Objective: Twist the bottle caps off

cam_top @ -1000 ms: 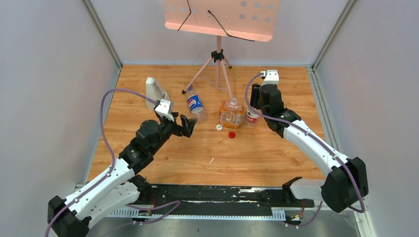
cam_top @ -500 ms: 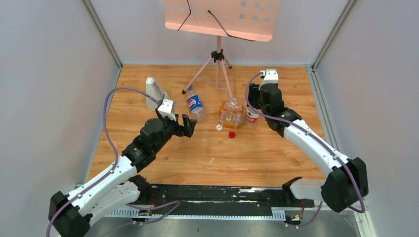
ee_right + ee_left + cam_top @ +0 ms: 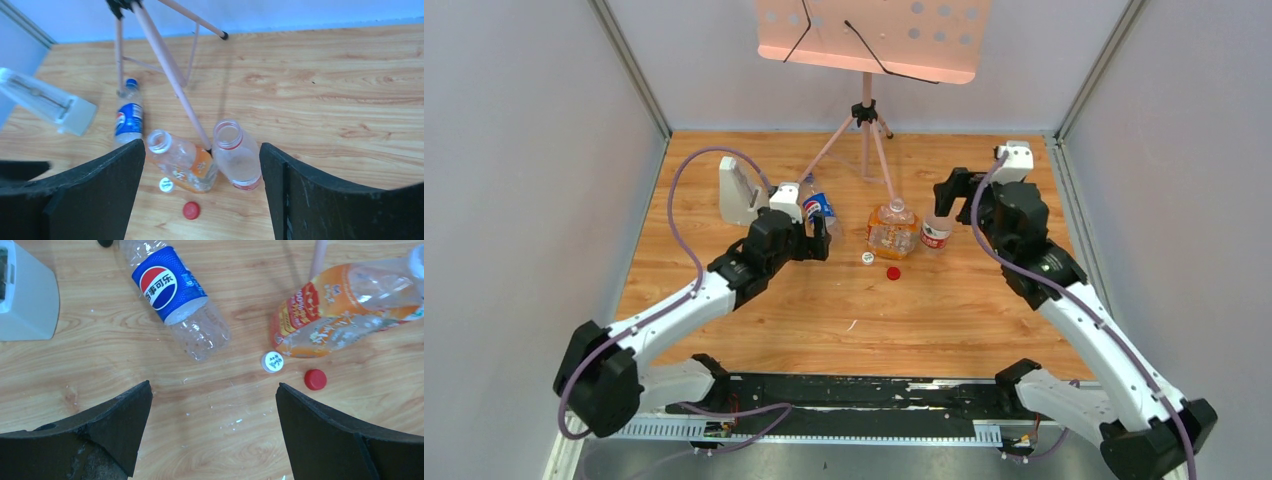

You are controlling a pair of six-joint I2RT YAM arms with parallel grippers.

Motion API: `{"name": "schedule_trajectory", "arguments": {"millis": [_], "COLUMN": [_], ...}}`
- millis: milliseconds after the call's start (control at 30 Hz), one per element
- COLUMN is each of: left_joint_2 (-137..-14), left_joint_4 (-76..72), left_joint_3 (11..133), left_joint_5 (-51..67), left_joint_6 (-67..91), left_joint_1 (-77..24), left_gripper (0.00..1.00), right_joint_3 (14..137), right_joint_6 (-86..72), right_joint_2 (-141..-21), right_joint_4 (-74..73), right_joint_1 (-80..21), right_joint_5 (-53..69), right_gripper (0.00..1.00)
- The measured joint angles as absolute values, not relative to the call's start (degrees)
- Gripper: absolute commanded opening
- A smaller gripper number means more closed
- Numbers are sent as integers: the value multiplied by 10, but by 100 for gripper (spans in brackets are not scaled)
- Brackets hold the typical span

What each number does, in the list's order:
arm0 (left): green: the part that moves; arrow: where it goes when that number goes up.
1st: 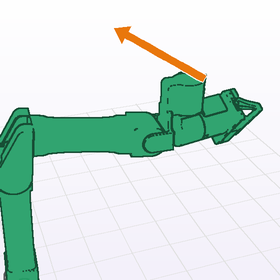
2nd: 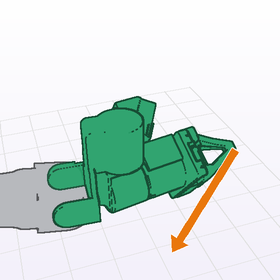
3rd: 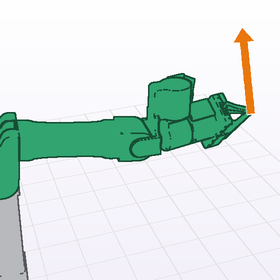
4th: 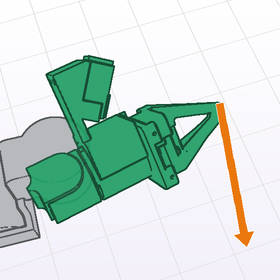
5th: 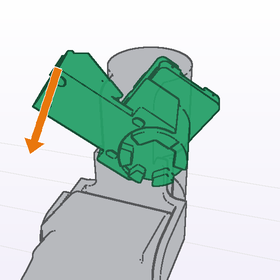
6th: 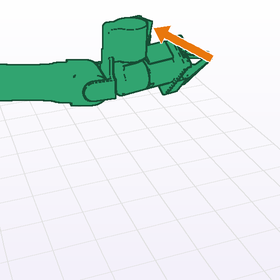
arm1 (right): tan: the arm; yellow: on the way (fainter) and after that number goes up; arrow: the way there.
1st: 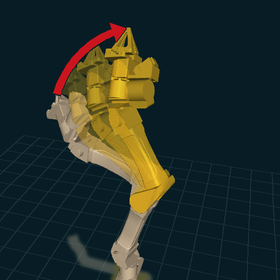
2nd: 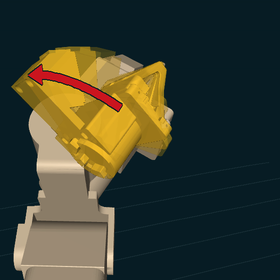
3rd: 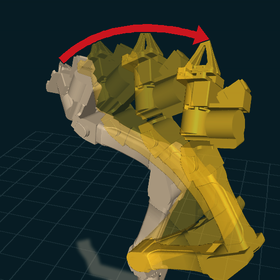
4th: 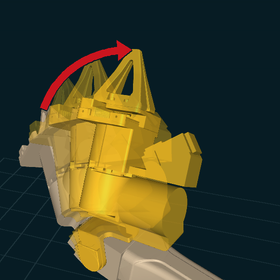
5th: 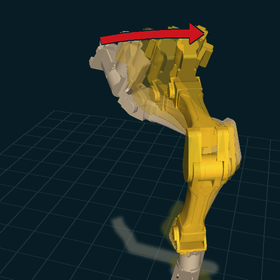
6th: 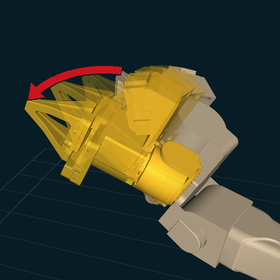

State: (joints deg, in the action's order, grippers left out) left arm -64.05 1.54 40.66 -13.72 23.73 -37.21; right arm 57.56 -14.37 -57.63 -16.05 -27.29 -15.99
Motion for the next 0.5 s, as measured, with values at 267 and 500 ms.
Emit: {"name": "schedule_trajectory", "arguments": {"millis": [267, 500], "left_joint_2": [-791, -901], "left_joint_4": [20, 7], "left_joint_3": [497, 571], "left_joint_5": [-123, -119], "left_joint_6": [290, 317], "left_joint_1": [-312, -277], "left_gripper": [95, 90], "right_joint_3": [575, 563], "right_joint_6": [-197, -233], "right_joint_2": [-477, -461], "right_joint_4": [-173, -189], "right_joint_1": [-273, -273], "right_joint_5": [-103, -53], "right_gripper": [86, 85]}}
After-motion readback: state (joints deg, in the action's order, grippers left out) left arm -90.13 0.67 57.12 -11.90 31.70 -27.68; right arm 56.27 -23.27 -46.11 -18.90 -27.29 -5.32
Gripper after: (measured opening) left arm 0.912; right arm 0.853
